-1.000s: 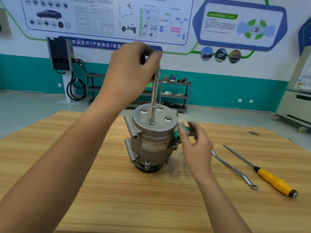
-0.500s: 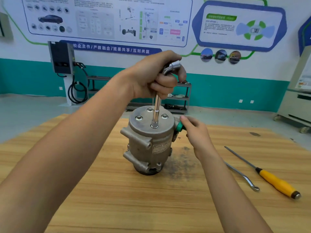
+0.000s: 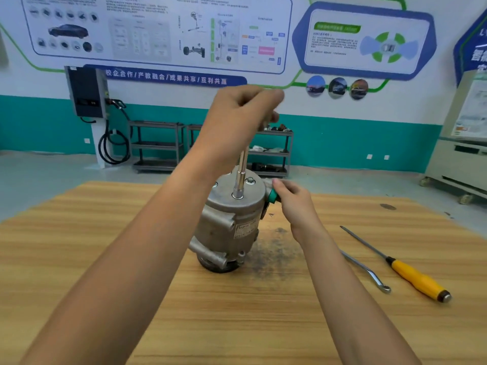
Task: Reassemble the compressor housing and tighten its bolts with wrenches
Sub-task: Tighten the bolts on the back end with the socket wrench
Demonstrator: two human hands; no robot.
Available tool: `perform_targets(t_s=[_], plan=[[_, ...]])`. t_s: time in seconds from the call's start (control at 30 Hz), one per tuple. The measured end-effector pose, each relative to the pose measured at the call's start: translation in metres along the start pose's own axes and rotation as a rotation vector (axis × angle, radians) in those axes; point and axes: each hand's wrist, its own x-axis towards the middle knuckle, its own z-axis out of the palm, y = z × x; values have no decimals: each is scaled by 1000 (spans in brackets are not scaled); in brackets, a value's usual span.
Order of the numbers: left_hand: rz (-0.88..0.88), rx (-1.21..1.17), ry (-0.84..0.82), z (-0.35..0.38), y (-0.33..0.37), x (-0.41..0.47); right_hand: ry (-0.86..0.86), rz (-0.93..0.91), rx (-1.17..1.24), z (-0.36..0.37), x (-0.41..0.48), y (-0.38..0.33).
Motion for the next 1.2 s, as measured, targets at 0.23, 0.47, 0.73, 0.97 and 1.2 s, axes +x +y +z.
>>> perform_targets(t_s=[0.23, 0.47, 0.73, 0.97, 1.2], plan=[[-151, -443, 176, -2, -11, 4, 6, -3, -13, -4, -2, 4], [-234, -318, 389, 1, -11, 5, -6, -41, -34, -2, -9, 4], [-600, -234, -321, -30, -2, 28, -50, -57, -46, 5, -7, -1], [-39, 527, 16, -9, 3, -5, 4, -32, -32, 4, -4, 1], [0, 467, -41, 4, 4, -2, 42, -62, -81, 5, -5, 1]])
